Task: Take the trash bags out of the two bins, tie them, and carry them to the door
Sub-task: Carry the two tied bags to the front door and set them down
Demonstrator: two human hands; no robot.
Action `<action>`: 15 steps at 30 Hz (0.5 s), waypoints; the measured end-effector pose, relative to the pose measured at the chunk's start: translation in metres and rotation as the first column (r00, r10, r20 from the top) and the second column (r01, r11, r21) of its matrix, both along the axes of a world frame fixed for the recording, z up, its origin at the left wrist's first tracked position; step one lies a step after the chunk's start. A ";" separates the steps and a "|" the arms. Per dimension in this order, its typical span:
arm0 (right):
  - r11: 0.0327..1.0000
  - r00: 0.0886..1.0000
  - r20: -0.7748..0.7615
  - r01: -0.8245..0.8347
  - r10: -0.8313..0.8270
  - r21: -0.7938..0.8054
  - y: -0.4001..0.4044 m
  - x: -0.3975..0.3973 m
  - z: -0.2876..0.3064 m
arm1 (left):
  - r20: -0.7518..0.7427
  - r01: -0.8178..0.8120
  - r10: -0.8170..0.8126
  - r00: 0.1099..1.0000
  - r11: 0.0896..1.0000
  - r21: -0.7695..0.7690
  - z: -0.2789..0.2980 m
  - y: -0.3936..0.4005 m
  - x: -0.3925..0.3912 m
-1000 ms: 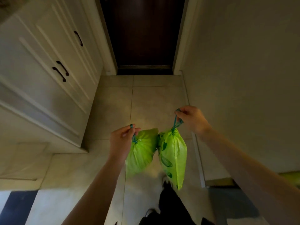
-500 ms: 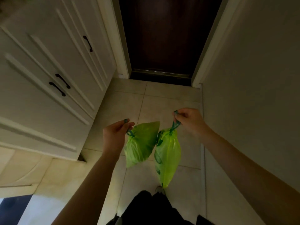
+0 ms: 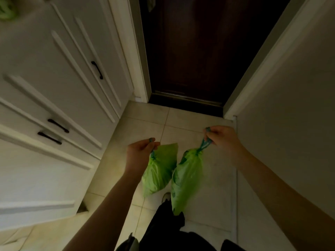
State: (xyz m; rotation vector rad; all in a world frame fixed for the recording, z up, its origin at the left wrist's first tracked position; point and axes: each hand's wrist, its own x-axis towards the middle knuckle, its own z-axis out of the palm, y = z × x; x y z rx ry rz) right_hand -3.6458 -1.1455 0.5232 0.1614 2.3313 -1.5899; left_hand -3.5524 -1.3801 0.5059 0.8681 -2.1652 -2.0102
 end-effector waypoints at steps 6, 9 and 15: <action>1.000 1.000 -0.008 0.028 -0.029 -0.008 -0.018 -0.092 -0.001 | 0.015 0.012 -0.012 1.000 1.000 0.002 0.002 -0.016 -0.095; 1.000 1.000 -0.015 0.022 -0.022 -0.022 -0.026 -0.140 -0.003 | 0.028 -0.010 0.011 1.000 0.999 -0.050 -0.002 -0.026 -0.141; 0.992 0.999 0.037 0.025 -0.021 -0.127 -0.039 -0.237 -0.016 | 0.073 -0.146 0.149 0.986 0.988 -0.040 -0.014 -0.040 -0.231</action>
